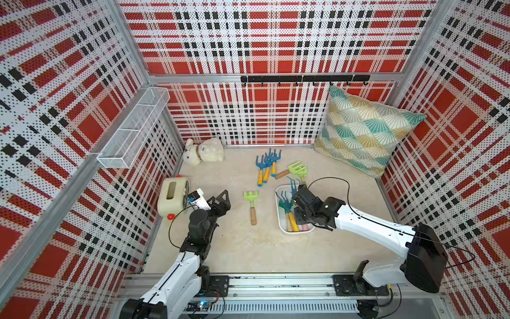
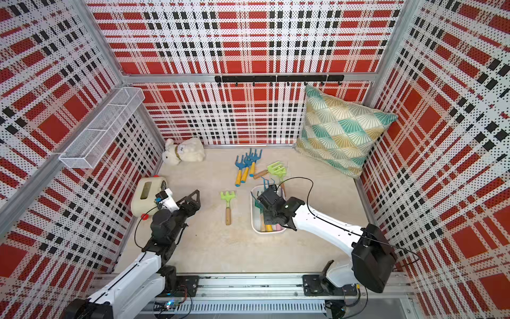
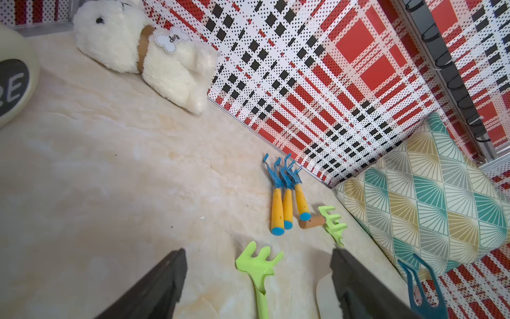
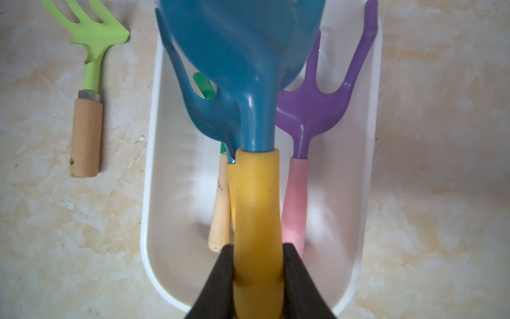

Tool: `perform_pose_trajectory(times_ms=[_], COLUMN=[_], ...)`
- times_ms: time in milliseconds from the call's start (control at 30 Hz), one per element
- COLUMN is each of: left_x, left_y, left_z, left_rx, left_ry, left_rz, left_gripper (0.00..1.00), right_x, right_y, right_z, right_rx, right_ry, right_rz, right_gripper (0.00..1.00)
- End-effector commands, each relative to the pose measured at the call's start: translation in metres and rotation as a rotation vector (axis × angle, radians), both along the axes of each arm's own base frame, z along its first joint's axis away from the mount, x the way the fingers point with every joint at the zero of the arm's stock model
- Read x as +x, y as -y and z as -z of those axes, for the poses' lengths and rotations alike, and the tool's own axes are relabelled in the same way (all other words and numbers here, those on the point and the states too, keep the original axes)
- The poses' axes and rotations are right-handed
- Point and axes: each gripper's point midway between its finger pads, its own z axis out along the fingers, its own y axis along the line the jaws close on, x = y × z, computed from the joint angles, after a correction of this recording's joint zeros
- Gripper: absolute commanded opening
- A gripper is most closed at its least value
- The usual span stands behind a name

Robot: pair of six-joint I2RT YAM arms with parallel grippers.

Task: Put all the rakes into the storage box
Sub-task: Place the rake in the storage box.

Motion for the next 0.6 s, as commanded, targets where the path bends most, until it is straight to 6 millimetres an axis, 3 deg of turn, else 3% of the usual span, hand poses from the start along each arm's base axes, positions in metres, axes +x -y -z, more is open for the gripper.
perform_pose_trajectory(times_ms=[0,167,567], left_x=[0.001,0.001,0.002], left_y=[0.002,0.003,0.003], left_z=[-0.006,-0.004,-0.003], left_rx=[0.009,0.013,0.016], left_ry=[0.022,0.017,0.013], left_rz=[0.008,0.01,0.007], left_gripper=[0.88,0.88,0.88], right_x=[0.005,0.005,-0.006], right_y=[0.009,0.002,-0.003], right_z=[0.009,0.029,0.047], right_rx=[-0.053,-0.069,-0.074], right_ry=[-0.002,-0.043,-0.095], right_rz=[0.038,0.022,0.008], right_gripper=[0.0,0.0,0.06])
